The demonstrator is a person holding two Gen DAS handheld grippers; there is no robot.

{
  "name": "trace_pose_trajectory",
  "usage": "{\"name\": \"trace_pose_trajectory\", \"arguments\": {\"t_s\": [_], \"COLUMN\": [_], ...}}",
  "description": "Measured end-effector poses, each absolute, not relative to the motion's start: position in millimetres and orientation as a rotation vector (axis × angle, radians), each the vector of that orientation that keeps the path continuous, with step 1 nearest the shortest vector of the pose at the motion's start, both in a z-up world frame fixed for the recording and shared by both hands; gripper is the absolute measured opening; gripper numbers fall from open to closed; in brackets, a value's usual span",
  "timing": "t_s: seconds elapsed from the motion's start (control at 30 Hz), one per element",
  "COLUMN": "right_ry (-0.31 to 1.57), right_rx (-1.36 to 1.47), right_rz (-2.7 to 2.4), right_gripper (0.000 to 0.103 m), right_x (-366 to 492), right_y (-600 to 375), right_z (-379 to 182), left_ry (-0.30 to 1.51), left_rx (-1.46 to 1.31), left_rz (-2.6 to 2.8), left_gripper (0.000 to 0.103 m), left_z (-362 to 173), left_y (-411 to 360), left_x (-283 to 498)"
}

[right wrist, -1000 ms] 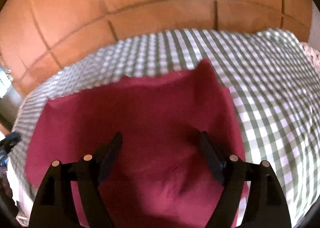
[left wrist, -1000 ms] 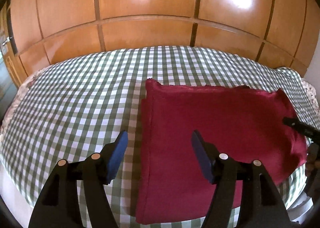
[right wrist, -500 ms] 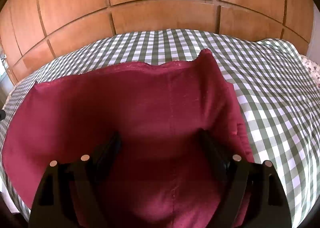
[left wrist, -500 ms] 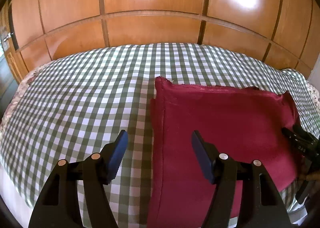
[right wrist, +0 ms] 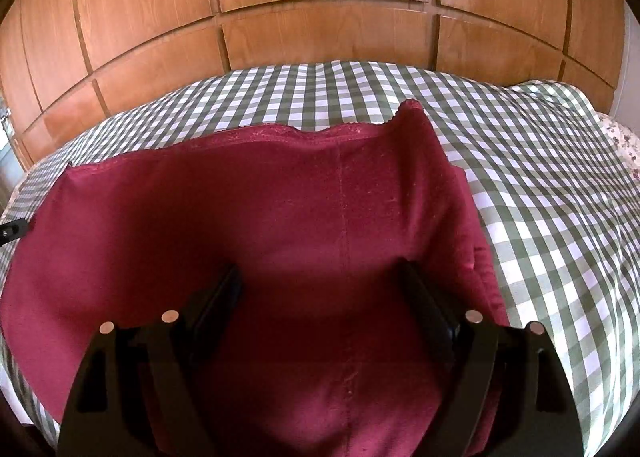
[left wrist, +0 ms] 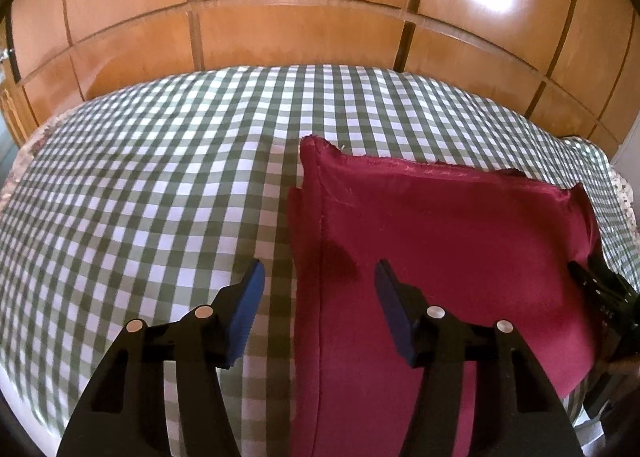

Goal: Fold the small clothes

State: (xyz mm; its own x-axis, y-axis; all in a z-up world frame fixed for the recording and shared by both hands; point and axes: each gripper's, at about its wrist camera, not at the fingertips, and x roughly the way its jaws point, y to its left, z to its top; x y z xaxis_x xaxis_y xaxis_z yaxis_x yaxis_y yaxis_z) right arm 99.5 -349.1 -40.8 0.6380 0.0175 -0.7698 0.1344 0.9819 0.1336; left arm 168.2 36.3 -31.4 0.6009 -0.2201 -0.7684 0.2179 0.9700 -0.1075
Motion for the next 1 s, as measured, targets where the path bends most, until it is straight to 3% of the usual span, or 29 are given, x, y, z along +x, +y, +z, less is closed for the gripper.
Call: {"name": "trace_pose_trajectory", "arguments": {"t_s": [0.07, 0.13, 0.17, 0.37, 0.5, 0.6, 0.67, 0.83, 1.0], "right_ry": [0.877, 0.876, 0.877, 0.876, 0.869, 0.862, 0.86, 0.855, 0.867], "right_rx": [0.184, 0.181, 0.18, 0.184, 0.189, 0.188, 0.187, 0.188, 0.181], "right_rz": [-0.069, -0.071, -0.073, -0.075, -0.075, -0.072, -0.072, -0.074, -0.074], "right_gripper": [0.083, 0.083, 0.083, 0.083, 0.083, 0.083, 0.083, 0.083, 0.083], "right_x": [100, 100, 100, 101, 100, 99, 100, 99, 100], "right_y": [-349, -349, -349, -349, -349, -349, -349, -348, -346], "right_z": [-41, -41, -41, -40, -40, -40, -40, -39, -38], "left_ry": [0.916, 0.947, 0.947, 0.814, 0.922, 0.888, 0.885, 0.842, 0.775], "left_rx": [-0.017, -0.046, -0.047, -0.069, -0.013, 0.031, 0.027, 0.052, 0.053], "left_rz": [-0.277, -0.314, -0.324, -0.304, -0.225, -0.19, -0.172, -0.119, -0.137], "left_gripper": [0.036, 0.011, 0.009, 0.007, 0.007, 0.007, 0.012, 0.048, 0.058], "left_z": [-37, -46, -47, -20, -56, -56, -51, -35, -19], "left_y": [35, 31, 29, 30, 20, 15, 15, 13, 10], "left_x": [175, 183, 185, 186, 197, 182, 176, 148, 125]}}
